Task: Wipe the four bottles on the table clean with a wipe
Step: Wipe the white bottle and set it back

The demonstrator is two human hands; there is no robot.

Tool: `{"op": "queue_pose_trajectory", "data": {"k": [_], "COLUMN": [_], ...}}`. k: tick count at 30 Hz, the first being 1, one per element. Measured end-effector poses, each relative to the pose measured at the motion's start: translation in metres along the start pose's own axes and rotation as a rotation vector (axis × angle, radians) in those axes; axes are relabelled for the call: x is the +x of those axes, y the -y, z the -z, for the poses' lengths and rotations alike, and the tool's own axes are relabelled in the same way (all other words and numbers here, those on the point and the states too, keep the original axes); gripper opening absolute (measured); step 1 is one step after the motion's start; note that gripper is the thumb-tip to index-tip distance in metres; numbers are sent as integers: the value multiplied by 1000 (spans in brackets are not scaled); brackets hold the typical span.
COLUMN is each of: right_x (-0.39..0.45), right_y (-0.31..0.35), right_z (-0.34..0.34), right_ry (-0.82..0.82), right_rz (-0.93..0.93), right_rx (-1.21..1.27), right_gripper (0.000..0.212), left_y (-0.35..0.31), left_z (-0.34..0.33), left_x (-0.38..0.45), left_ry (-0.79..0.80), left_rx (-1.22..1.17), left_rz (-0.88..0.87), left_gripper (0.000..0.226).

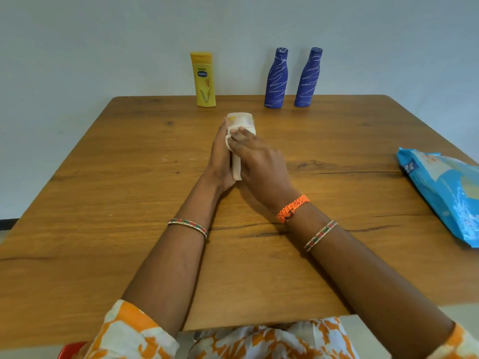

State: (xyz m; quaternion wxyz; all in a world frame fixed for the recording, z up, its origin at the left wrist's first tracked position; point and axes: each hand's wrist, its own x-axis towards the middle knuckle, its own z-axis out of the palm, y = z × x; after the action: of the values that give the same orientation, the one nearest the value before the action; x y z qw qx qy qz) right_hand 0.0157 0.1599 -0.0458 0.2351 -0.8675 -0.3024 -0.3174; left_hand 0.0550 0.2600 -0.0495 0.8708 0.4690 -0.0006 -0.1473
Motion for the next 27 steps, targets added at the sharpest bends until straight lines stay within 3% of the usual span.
{"op": "queue_pose_trajectory", "data": {"k": [3,10,17,21,27], "right_x": [-4,0,8,18,15], "right_y": [-9,-14,-2,-13,-11], "right_z": [1,7,18,24,19], "right_ry": [91,7,-33,-128,80], "right_rz": [82,19,57,74,-6], "right_rx": [-84,-228,-248,-201,-137], "right_gripper": [47,47,30,26,39], "left_y": [-1,2,-1,1,4], "left_z": [3,-3,1,0,1], "left_x": [-1,1,0,0,2], "left_ry": [16,62,77,62,27], "left_rx": [-16,-64,-97,-20,84], "left_rz": [5,36,46,25,-32], "left_gripper": [61,50,39,49,44]}}
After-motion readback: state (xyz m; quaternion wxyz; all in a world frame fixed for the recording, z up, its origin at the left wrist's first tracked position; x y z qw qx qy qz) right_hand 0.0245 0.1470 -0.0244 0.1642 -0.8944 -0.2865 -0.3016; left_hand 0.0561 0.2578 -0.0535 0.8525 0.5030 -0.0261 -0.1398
